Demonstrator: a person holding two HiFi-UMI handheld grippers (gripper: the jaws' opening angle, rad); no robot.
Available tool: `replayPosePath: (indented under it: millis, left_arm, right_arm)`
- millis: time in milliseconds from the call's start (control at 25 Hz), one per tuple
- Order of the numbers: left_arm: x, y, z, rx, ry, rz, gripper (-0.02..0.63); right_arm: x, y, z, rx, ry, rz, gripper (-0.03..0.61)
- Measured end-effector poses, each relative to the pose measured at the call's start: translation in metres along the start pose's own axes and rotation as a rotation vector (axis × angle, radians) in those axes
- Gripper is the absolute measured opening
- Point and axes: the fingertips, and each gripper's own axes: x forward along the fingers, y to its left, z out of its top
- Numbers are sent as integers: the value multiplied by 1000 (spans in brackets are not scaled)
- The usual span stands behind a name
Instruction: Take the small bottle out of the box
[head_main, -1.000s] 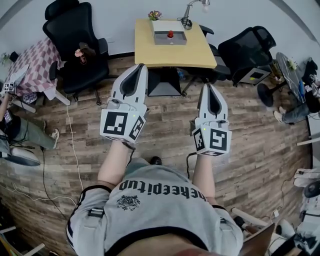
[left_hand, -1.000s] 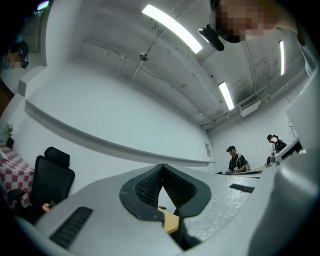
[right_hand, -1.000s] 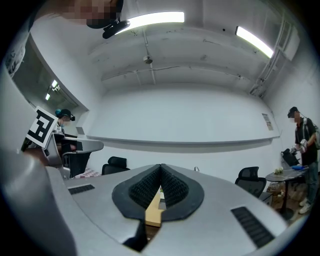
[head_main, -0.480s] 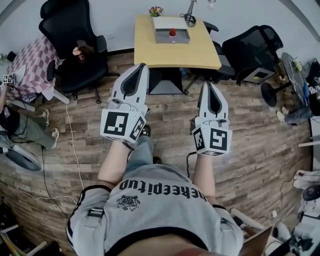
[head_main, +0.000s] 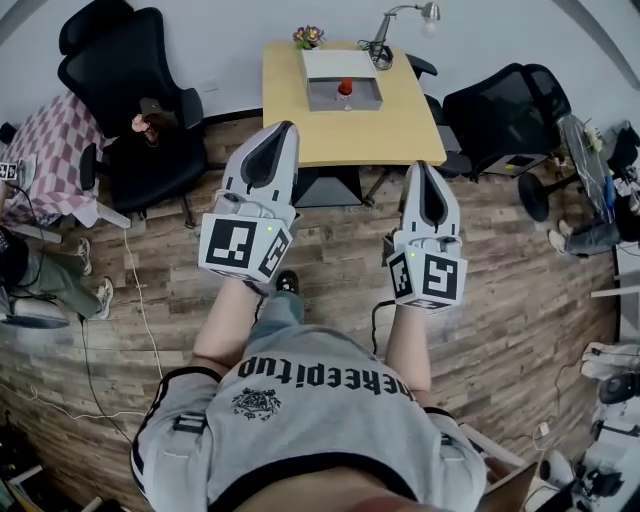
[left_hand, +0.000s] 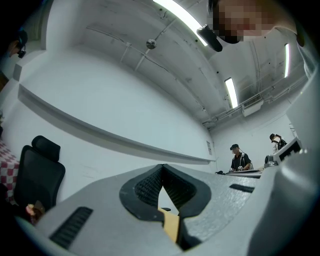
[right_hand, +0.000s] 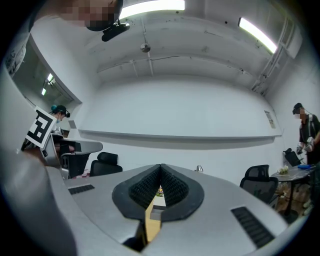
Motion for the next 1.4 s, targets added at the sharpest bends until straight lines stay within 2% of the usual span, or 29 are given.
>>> replayPosePath:
  millis: [600, 960, 1400]
  left_arm:
    - [102, 87, -15, -7, -11, -74, 5]
    - [129, 120, -34, -34, 0, -101, 5]
    - [160, 137, -56, -67, 21, -111, 3]
  right_arm:
    - [124, 6, -16, -11, -8, -49, 3]
    - [160, 13, -34, -18, 13, -80, 3]
    - [191, 4, -50, -24, 52, -93, 3]
